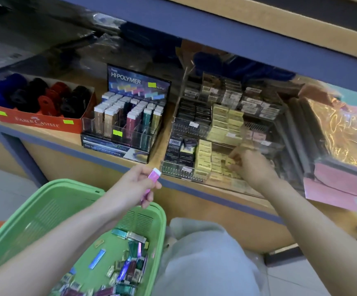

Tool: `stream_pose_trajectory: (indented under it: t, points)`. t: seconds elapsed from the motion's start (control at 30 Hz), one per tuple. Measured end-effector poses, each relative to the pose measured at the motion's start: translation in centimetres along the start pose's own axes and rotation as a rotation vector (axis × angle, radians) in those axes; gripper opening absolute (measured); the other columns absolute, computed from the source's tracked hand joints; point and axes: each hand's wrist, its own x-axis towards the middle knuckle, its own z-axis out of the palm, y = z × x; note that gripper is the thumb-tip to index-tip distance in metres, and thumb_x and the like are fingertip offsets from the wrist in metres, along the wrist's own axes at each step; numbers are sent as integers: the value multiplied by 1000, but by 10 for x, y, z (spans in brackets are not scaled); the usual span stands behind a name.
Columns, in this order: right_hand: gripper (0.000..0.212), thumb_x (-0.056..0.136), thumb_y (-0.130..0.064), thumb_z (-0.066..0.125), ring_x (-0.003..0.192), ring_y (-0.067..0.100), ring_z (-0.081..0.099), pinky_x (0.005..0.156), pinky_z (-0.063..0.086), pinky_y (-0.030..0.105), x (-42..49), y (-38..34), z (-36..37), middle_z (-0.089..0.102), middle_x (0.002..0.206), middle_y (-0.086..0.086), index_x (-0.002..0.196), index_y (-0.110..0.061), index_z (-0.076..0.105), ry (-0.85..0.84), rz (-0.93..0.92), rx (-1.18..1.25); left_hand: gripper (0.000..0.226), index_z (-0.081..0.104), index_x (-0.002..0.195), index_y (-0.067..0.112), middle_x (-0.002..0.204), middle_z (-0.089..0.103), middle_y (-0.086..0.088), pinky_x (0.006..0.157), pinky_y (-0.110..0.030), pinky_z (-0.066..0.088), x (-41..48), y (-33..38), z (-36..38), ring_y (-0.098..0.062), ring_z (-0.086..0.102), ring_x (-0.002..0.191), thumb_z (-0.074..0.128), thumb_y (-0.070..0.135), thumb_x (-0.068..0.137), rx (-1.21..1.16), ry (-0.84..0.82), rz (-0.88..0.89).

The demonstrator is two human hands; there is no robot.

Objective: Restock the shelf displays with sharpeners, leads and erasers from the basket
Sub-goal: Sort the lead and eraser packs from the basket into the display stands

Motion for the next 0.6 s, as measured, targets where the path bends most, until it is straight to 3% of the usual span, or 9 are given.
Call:
stream_pose_trajectory:
  t: [0.2,0.37,0.5,0.6]
  points:
    - [29,87,-18,68,101,26,61,81,50,35,2,1,2,64,114,9,115,-14,64,-67,-94,-22,13,66,101,17,75,59,0,52,-15,44,2,-6,-1,-3,50,51,59,11,91,102,-34,100]
    - [22,87,-17,68,98,25,62,83,51,37,1,3,10,67,108,8,108,-12,67,31,-89,31,5,65,91,13,60,59,7,50,-11,42,4,-9,5,0,50,47,65,11,86,199,28,135]
    - [14,90,-19,63,92,26,63,77,52,38,0,-1,10,68,104,5,104,-16,66,36,-72,-82,13,68,91,19,67,64,0,58,-11,47,2,-8,3,-3,57,54,61,8,89,222,36,176]
    - [18,96,-17,51,90,26,64,71,51,34,-8,-13,9,67,109,4,108,-16,65,141,-137,-57,14,62,94,20,76,68,-6,63,-13,50,1,-6,0,-5,62,59,62,7,88,222,56,192]
